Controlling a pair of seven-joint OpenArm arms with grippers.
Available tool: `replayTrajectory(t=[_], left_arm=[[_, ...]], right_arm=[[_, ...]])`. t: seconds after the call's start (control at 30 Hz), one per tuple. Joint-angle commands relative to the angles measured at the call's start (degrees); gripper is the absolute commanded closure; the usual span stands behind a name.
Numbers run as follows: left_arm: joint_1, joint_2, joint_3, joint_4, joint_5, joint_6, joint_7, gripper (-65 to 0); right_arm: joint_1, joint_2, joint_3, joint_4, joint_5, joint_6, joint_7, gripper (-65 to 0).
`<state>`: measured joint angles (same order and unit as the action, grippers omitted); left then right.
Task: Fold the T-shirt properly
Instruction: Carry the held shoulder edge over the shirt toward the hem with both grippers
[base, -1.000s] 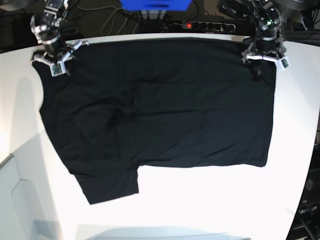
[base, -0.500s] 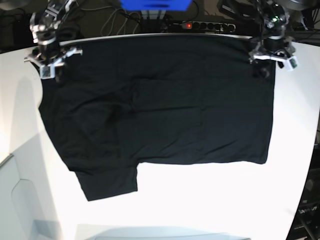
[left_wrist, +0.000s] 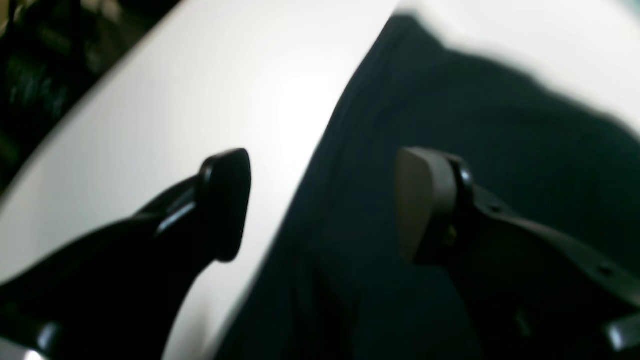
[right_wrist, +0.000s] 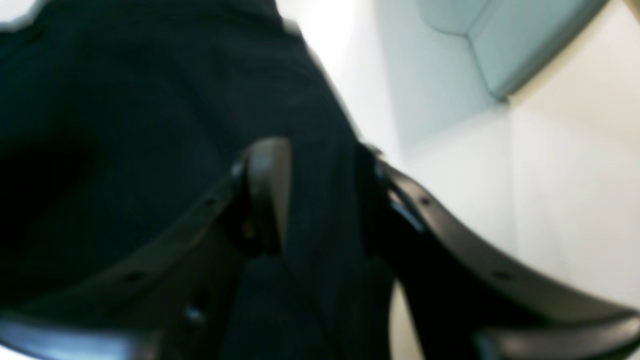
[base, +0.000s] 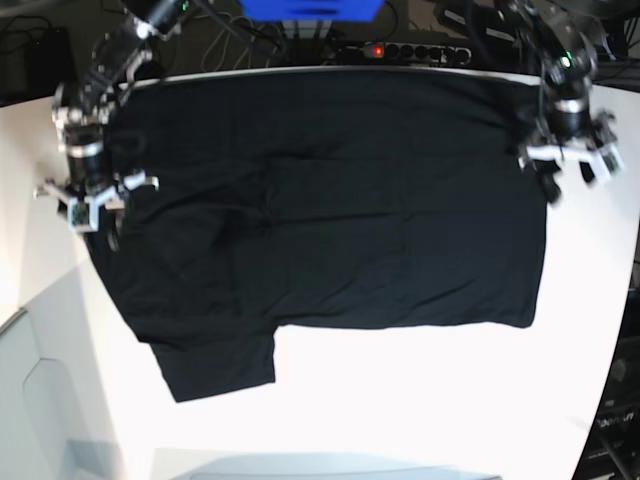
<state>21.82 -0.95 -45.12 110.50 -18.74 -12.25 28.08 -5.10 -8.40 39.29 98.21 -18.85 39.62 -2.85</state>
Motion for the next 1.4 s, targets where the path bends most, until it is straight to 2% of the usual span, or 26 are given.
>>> replayTrajectory(t=[0.0, 0.07, 0.13, 0.23, 0.3, 0.43, 0.57, 0.63, 0.73, 0.87, 1.0, 1.13, 1.37], left_arm=[[-2.1, -0.9, -0.1, 0.5, -0.3, 0.2, -1.7, -43.4], [-6.0, -1.2, 0.0, -0.8, -0.2, 0.3, -1.7, -43.5], [-10.6, -2.3, 0.0, -2.9, -0.2, 0.4, -1.6, -43.5], [-17.6, -5.0, 0.7, -9.3, -0.2, 0.5, -1.6, -43.5], [-21.9, -7.8, 2.4, -15.2, -0.1, 0.7, -1.6, -43.5], [-28.9, -13.3, 7.3, -29.1, -0.1, 0.8, -2.2, -43.5], [-39.5, -18.4, 12.7, -48.4, -0.1, 0.9, -2.7, -43.5], [-44.4, -20.3, 16.4, -57.7, -0.1, 0.9, -6.4, -43.5], [-48.9, -22.0, 23.9, -68.5, -0.1, 0.9, -14.9, -43.5], [-54.3, -22.6, 33.8, -81.4, -0.2, 0.9, -25.1, -43.5], [-59.1, -22.3, 38.2, -91.7, -0.2, 0.9, -31.4, -43.5], [-60.3, -22.1, 41.0, -94.6, -0.2, 0.9, -33.9, -43.4], [-60.1, -22.1, 42.9, -95.3, -0.3, 0.8, -33.7, -42.8]], right_arm=[[1.9, 0.4, -0.5, -0.2, 0.9, 0.4, 1.4, -27.1], [4.5, 0.4, -1.3, -2.2, 0.9, 0.4, 0.0, -29.8], [7.3, 0.4, -2.1, -3.6, 0.8, 0.4, -3.9, -33.1], [12.0, 0.7, -3.2, -5.8, 0.8, 0.4, -9.9, -35.6], [14.6, 0.7, -3.2, -7.4, 0.8, 0.4, -12.0, -35.6], [18.1, 1.5, -3.2, -11.6, 0.7, 0.4, -12.8, -35.6], [20.3, 3.3, -4.4, -16.0, 0.7, 0.4, -13.1, -35.6], [20.9, 3.6, -4.4, -16.8, 0.7, 0.4, -12.8, -35.6], [21.1, 3.6, -4.4, -16.9, 0.7, 0.4, -13.0, -35.6], [21.1, 3.6, -4.4, -16.8, 0.7, 0.4, -13.0, -35.5], [20.9, 3.6, -4.4, -16.8, 0.7, 0.4, -13.1, -35.5], [20.9, 3.6, -4.4, -16.7, 0.6, 0.4, -13.1, -35.5], [21.5, 3.6, -4.4, -17.0, 0.6, 0.4, -13.0, -35.5]])
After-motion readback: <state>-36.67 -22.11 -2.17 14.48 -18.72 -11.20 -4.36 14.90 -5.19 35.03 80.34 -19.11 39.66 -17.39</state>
